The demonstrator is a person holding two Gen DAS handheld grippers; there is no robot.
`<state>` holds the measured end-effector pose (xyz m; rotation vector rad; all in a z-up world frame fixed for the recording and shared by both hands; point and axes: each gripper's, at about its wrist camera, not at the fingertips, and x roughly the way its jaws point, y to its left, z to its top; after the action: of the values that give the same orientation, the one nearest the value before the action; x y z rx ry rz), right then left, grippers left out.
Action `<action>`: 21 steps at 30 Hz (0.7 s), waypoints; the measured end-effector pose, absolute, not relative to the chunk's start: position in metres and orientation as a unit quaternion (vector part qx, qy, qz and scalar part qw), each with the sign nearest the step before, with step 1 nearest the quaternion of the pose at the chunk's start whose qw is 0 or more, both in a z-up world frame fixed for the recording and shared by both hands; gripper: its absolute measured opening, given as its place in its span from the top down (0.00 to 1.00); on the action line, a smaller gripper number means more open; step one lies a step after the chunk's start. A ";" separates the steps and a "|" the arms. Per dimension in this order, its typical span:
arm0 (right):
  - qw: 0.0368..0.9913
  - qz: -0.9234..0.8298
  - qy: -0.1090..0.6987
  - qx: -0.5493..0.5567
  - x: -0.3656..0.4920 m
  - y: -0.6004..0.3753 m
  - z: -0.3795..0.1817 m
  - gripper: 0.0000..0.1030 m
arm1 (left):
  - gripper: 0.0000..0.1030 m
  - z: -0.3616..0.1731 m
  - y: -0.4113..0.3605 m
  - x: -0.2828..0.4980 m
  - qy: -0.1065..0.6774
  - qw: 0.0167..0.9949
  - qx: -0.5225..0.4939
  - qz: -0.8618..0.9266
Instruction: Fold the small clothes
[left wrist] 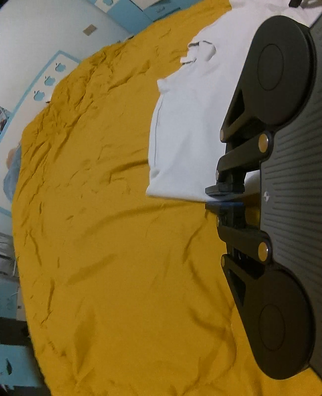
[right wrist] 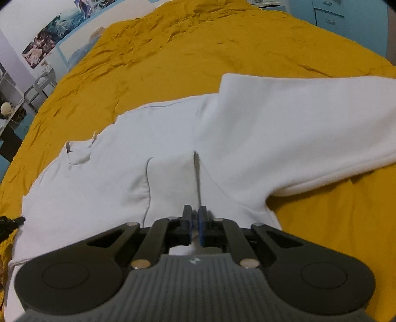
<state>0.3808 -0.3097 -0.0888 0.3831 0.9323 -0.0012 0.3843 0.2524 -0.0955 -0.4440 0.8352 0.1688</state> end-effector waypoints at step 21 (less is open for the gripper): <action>0.884 0.056 0.461 0.045 0.377 -0.261 -0.076 0.86 | 0.92 -0.078 0.193 0.313 0.494 0.862 -0.101 0.046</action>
<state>0.3774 -0.2611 -0.0763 0.0937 0.9593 0.1167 0.3129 0.1929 -0.0776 -0.2124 1.0357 0.0962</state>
